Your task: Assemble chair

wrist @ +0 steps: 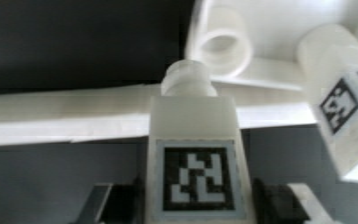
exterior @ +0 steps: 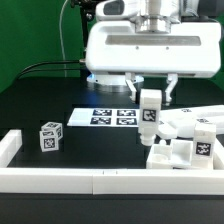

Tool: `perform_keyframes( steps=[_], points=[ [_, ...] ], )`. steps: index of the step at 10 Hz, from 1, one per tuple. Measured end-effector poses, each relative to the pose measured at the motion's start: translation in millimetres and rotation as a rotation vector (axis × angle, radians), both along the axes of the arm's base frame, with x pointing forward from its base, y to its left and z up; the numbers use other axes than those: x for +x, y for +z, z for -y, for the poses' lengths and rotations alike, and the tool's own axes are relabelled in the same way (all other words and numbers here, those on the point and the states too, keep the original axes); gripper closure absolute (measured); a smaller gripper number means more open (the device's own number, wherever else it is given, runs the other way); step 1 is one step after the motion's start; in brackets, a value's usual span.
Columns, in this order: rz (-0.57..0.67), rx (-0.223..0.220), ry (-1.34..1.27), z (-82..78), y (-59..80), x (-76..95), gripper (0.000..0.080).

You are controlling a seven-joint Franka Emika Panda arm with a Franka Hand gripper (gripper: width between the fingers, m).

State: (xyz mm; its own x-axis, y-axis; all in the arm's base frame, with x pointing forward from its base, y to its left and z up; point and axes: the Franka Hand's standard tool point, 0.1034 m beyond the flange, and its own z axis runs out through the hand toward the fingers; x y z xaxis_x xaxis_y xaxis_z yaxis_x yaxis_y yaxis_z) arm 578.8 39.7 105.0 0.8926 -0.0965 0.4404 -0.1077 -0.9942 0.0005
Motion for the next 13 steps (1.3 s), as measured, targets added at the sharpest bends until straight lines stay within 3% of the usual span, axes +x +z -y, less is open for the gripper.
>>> perform_keyframes(
  steps=[6, 9, 13],
  points=[
    [-0.010, -0.013, 0.009, -5.7, -17.6, -0.5, 0.0515],
    [0.032, -0.047, 0.016, -5.8, -29.2, -0.1, 0.0515],
    [0.066, -0.059, 0.015, -9.6, -31.8, 1.4, 0.0515]
  ],
)
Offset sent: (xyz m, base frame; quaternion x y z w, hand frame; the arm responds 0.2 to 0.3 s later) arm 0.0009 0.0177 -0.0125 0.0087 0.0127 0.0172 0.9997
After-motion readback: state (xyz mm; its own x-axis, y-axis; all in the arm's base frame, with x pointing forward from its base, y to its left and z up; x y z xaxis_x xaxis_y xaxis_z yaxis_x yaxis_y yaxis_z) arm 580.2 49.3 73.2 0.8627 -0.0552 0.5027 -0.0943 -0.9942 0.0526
